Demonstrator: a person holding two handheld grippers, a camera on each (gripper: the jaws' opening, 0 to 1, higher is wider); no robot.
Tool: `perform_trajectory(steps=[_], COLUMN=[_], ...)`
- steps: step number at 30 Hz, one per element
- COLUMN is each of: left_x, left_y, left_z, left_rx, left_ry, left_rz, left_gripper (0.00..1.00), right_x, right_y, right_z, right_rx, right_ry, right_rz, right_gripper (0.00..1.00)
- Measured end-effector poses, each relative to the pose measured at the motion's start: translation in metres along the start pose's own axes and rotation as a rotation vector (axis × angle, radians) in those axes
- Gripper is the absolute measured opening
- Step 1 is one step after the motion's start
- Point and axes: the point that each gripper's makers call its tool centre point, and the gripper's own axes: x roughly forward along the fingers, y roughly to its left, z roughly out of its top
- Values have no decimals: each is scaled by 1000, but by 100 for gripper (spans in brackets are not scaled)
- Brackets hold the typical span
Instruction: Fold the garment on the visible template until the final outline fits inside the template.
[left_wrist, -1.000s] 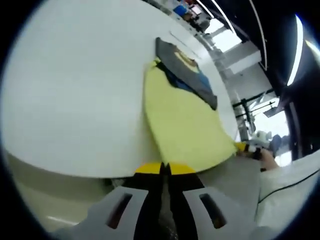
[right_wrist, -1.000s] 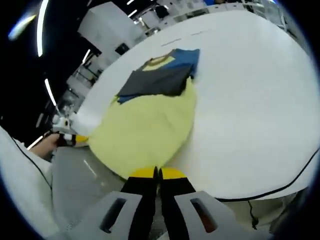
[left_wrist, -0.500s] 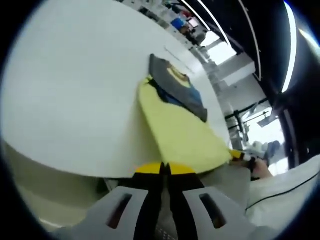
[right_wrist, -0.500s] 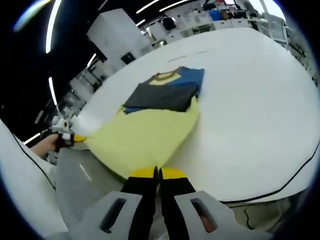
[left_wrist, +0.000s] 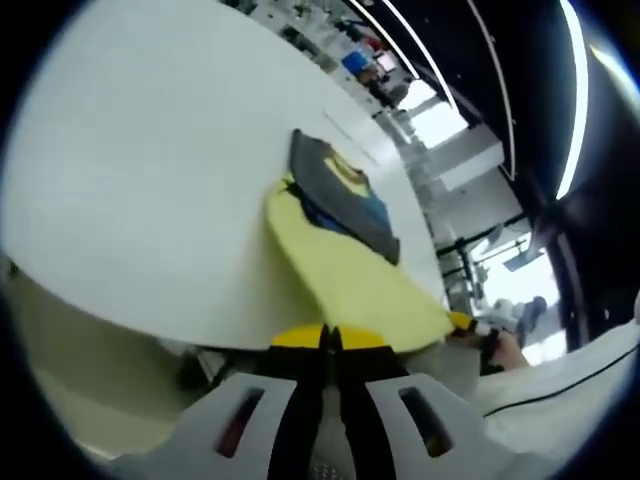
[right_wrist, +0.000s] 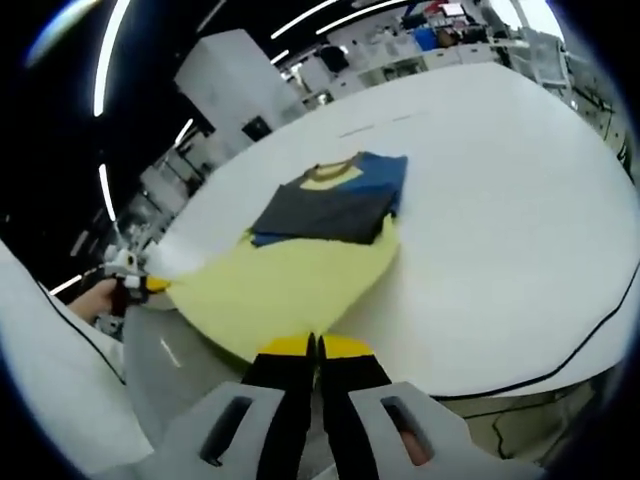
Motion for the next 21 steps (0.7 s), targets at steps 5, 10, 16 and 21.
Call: perform_trajectory(steps=[5, 10, 16, 21], left_x=[-3, -6, -11, -16], left_y=[-9, -16, -19, -26], left_z=[7, 14, 19, 22], left_rx=[11, 11, 7, 5], left_ry=[-14, -33, -55, -78], left_rz=[-19, -51, -66, -82], left_gripper=[0, 0, 0, 0], right_x=[-3, -6, -13, -15], right_y=[0, 1, 8, 11], right_z=[0, 3, 23, 26], right_rx=[-6, -5, -21, -31], right_ry=[0, -13, -104, -110], right_rz=[-5, -7, 27, 30], right_gripper=[2, 2, 2, 2])
